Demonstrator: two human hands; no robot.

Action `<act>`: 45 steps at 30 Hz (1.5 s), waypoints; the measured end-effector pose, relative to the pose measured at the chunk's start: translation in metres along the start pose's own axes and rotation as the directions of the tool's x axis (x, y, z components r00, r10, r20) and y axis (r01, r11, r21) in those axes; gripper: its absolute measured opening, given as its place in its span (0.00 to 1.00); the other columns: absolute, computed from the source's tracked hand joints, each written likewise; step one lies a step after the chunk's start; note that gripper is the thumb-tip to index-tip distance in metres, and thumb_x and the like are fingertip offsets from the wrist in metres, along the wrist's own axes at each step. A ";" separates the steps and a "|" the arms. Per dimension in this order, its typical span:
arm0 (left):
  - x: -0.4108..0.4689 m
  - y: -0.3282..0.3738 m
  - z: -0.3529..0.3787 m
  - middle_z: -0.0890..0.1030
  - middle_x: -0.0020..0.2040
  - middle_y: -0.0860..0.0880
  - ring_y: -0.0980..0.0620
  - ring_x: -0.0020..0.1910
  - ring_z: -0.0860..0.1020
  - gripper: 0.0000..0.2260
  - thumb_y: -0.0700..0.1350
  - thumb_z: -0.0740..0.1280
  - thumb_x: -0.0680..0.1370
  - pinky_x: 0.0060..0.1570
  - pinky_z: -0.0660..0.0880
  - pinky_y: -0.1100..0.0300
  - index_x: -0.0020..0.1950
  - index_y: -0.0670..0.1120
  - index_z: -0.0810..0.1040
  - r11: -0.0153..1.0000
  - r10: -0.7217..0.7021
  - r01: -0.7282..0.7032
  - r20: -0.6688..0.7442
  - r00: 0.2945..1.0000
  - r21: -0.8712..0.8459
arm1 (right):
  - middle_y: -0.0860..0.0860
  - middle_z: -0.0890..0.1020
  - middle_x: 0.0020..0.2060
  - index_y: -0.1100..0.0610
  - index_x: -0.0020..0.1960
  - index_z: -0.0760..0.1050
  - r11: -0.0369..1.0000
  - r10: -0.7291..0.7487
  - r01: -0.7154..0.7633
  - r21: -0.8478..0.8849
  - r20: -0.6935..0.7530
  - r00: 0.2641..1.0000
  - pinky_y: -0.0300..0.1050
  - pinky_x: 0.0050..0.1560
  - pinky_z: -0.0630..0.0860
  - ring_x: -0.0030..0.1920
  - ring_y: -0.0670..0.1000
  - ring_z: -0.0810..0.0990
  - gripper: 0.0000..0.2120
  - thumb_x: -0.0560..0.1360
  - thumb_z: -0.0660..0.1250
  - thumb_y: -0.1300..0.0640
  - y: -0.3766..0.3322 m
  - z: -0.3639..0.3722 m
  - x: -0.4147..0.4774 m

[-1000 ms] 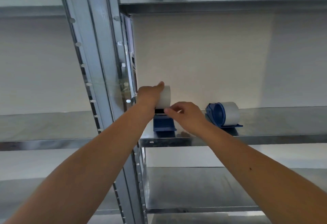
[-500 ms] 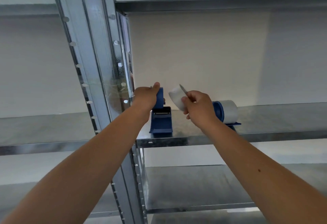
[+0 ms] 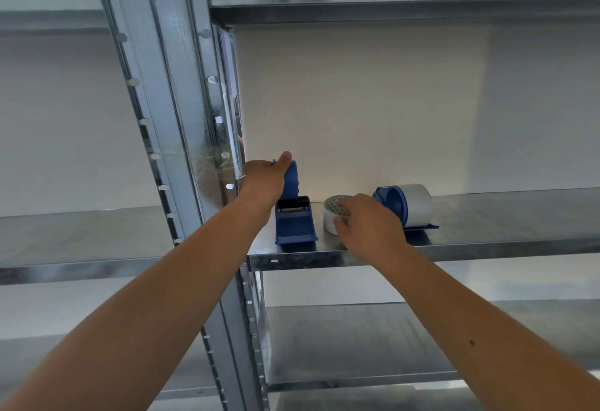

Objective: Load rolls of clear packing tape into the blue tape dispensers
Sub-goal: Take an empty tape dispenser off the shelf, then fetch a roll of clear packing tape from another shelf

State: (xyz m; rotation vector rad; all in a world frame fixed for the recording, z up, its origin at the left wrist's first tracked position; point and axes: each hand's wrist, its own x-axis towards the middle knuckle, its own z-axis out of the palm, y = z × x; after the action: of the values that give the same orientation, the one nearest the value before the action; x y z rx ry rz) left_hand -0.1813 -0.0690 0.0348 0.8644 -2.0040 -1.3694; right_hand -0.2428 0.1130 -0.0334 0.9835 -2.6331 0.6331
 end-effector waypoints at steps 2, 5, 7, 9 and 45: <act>-0.002 0.002 -0.001 0.69 0.34 0.44 0.49 0.32 0.68 0.20 0.60 0.64 0.82 0.31 0.64 0.58 0.41 0.43 0.71 0.999 0.011 -0.010 -0.016 1.000 0.046 | 0.52 0.79 0.63 0.52 0.69 0.77 1.000 -0.026 0.026 0.007 -0.040 0.999 0.47 0.46 0.78 0.54 0.55 0.82 0.18 0.82 0.61 0.49 -0.003 -0.006 0.000; -0.005 0.003 0.000 0.67 0.32 0.45 0.49 0.31 0.68 0.23 0.61 0.63 0.82 0.31 0.63 0.57 0.38 0.44 0.69 0.995 0.023 -0.020 -0.033 0.999 0.101 | 0.51 0.80 0.63 0.52 0.65 0.81 0.996 -0.063 0.069 0.055 -0.115 0.991 0.45 0.47 0.76 0.54 0.54 0.82 0.16 0.82 0.62 0.50 -0.010 -0.014 0.001; -0.008 0.002 -0.001 0.67 0.32 0.45 0.49 0.30 0.68 0.24 0.61 0.65 0.81 0.32 0.64 0.57 0.34 0.45 0.68 0.998 0.044 -0.041 -0.057 0.997 0.046 | 0.50 0.81 0.63 0.53 0.64 0.81 0.991 -0.083 0.099 0.086 -0.170 0.982 0.47 0.51 0.78 0.55 0.53 0.82 0.15 0.82 0.63 0.50 -0.016 -0.019 0.001; -0.013 0.000 -0.002 0.68 0.32 0.46 0.49 0.30 0.68 0.25 0.60 0.66 0.80 0.33 0.64 0.57 0.32 0.45 0.67 0.998 0.053 -0.051 -0.066 0.996 0.028 | 0.50 0.81 0.63 0.53 0.64 0.81 0.985 -0.091 0.118 0.126 -0.202 0.975 0.50 0.54 0.80 0.56 0.52 0.83 0.15 0.81 0.64 0.50 -0.022 -0.024 0.002; -0.249 0.059 0.221 0.74 0.73 0.61 0.61 0.73 0.72 0.21 0.61 0.62 0.82 0.73 0.70 0.56 0.75 0.59 0.72 0.639 0.768 -0.430 0.511 0.385 -0.637 | 0.32 0.76 0.62 0.40 0.70 0.75 0.537 0.783 -0.113 0.836 -0.444 0.435 0.53 0.75 0.70 0.65 0.36 0.74 0.16 0.85 0.60 0.47 0.102 -0.189 -0.238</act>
State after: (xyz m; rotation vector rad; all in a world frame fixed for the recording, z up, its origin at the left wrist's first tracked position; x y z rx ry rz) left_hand -0.1989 0.2658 -0.0031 -0.8092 -2.0763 -1.6849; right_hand -0.1194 0.4054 0.0085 -0.1547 -1.7112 1.8442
